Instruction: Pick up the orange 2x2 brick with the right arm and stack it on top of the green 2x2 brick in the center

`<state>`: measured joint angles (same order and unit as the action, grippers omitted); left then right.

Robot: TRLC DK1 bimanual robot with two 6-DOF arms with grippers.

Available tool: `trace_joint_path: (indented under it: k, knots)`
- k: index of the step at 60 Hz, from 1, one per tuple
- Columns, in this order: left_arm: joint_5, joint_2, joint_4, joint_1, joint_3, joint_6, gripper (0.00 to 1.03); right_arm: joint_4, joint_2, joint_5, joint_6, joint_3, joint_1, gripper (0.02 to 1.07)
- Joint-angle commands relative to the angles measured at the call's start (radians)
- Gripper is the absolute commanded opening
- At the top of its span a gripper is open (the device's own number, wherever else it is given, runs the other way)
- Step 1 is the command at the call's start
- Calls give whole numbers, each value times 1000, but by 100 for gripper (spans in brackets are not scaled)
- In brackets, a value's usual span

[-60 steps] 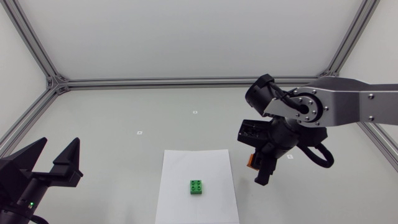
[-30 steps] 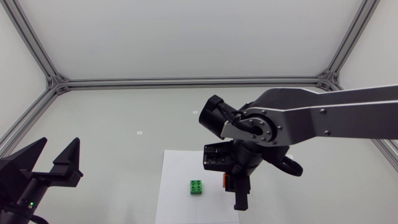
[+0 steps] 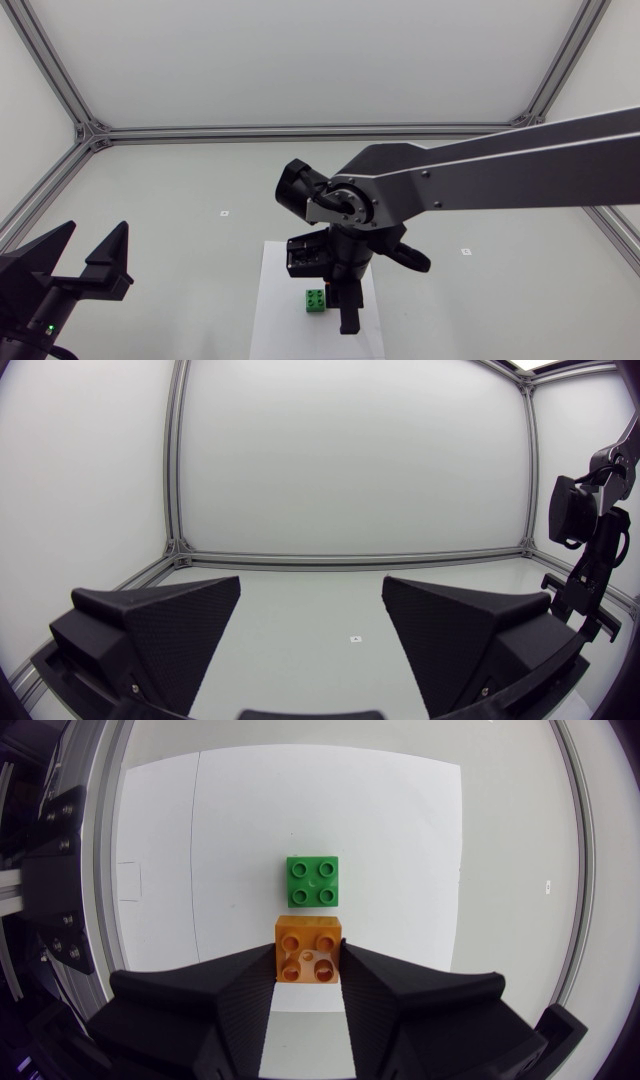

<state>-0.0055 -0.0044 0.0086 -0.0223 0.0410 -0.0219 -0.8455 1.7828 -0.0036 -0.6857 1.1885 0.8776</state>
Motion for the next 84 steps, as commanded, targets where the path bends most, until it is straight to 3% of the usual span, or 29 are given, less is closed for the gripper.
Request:
trace_joint_path:
  k: [1, 84]
  knots:
    - [6, -8, -15, 2, -41, 13, 99, -10, 33, -12, -25, 45, 17, 10]
    - [4, -8, -15, 2, -41, 13, 99, -69, 179, -24, 31, 178, 32, 10]
